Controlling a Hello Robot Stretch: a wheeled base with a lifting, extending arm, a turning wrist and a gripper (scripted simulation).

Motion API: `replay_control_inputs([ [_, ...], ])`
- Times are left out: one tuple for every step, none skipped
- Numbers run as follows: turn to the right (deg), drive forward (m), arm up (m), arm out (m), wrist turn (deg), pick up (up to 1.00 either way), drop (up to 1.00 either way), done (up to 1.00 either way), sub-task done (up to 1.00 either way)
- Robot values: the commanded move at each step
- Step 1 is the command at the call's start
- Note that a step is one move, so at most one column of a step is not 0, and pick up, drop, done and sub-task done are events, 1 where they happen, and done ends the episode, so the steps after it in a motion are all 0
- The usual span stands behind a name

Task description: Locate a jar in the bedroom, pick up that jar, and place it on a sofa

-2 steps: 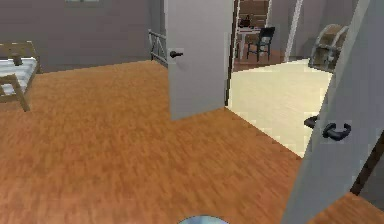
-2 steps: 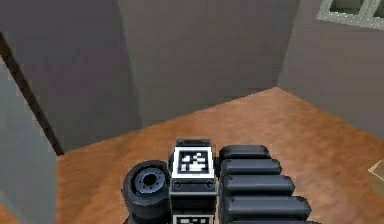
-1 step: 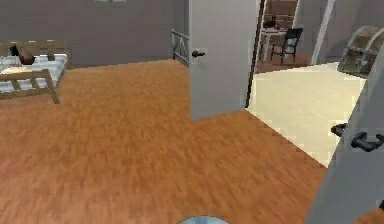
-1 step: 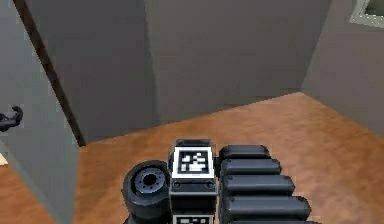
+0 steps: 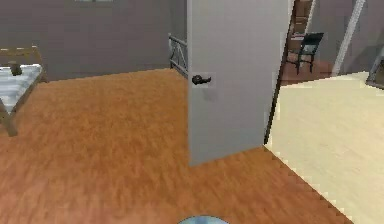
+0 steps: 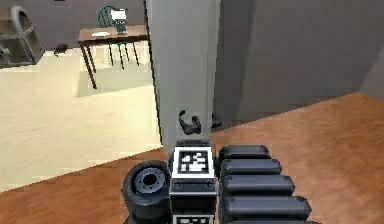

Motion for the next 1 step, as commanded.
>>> replay_control_inputs([
  [45.0, 0.00, 0.00, 0.00, 0.0, 0.00, 0.00, 0.00, 0.00],
])
